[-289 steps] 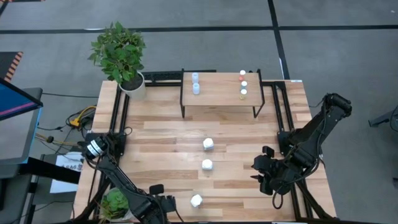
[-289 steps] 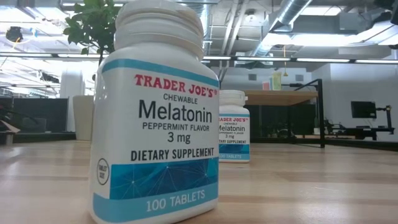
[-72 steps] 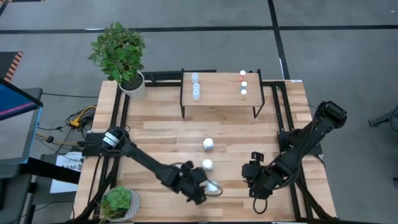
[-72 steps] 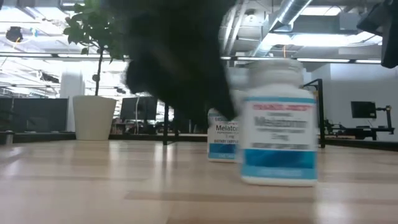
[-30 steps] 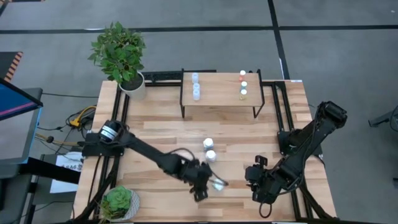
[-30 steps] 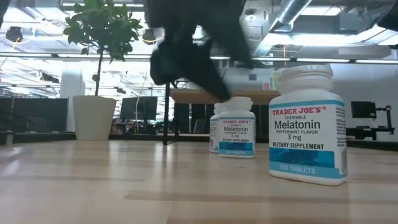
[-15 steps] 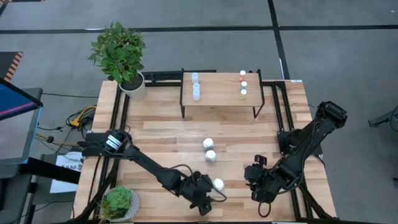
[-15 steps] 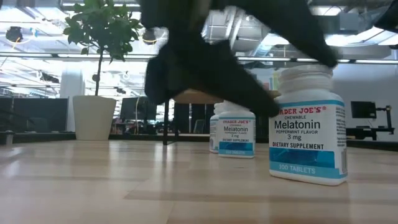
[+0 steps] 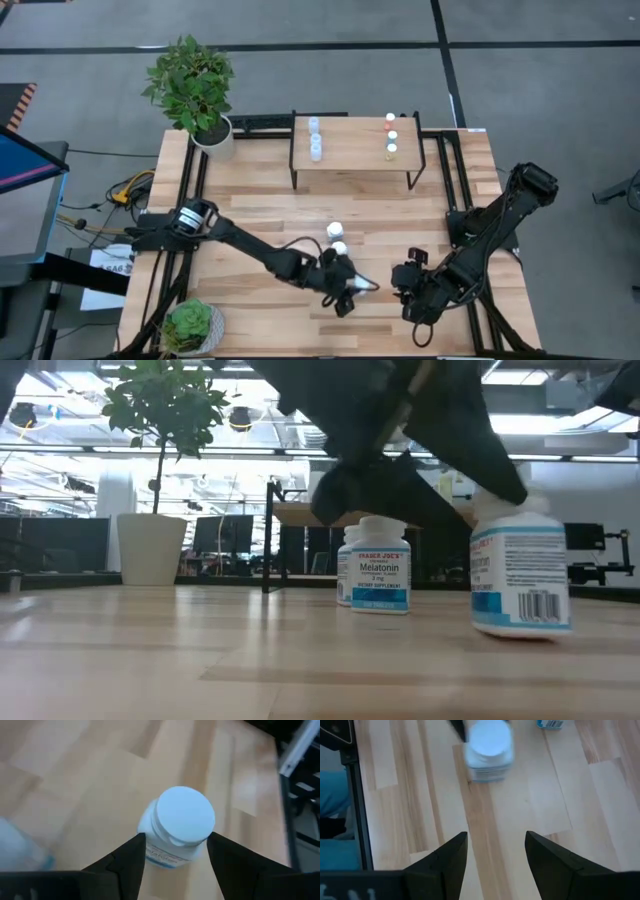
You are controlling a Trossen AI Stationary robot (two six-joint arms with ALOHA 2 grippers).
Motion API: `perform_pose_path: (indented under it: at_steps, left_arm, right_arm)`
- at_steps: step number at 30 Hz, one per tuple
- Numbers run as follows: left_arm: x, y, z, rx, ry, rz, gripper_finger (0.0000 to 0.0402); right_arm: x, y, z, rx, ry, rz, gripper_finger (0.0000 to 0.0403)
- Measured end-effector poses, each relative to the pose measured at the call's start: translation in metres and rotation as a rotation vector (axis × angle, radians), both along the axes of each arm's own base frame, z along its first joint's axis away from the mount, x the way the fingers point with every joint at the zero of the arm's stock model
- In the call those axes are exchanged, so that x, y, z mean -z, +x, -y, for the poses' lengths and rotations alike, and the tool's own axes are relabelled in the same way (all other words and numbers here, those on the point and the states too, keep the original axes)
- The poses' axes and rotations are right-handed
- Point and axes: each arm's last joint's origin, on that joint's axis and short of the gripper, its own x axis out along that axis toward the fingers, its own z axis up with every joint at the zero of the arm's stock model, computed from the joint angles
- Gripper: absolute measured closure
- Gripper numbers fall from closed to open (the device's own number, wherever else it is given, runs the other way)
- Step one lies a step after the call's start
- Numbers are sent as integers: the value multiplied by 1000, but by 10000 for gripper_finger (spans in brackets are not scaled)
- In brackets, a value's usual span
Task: Pick and place medicine bottles onto shelf by color
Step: Put the bottom white pill bottle on the shelf
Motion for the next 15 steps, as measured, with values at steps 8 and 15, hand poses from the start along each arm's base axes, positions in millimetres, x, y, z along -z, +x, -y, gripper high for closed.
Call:
perform_pose_path:
  at_steps: [8,15]
  left_arm:
    - [-1,1,-6,46,32,-9,203]
    - [-3,2,-11,-10,150,16,203]
  right_arm:
    - [0,0,-1,4,9,5,182]
    - [0,0,-1,49,41,6,182]
